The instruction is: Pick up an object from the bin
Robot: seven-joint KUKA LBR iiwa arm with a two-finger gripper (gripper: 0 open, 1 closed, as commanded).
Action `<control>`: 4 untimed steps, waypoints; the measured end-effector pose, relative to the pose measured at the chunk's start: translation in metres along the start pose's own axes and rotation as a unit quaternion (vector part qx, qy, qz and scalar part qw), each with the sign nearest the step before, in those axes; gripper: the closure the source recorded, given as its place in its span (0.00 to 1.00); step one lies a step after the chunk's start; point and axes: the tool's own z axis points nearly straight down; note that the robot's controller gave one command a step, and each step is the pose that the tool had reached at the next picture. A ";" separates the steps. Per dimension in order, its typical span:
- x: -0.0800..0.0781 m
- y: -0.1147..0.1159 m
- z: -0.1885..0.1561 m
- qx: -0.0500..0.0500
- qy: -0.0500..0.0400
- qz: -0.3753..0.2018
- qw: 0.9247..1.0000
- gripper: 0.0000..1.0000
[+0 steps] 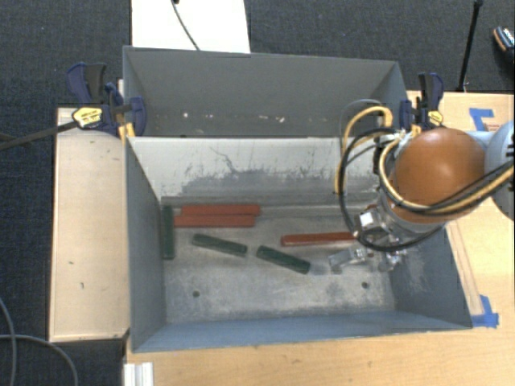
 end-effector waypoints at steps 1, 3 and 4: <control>-0.063 0.031 0.015 -0.003 -0.002 -0.025 1.000 0.00; -0.101 0.016 -0.001 -0.002 -0.001 -0.058 0.998 0.00; -0.135 -0.044 -0.035 0.003 -0.001 -0.018 1.000 0.00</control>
Offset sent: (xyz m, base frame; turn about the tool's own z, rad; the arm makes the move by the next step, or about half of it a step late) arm -0.0311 0.0571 -0.0138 -0.0433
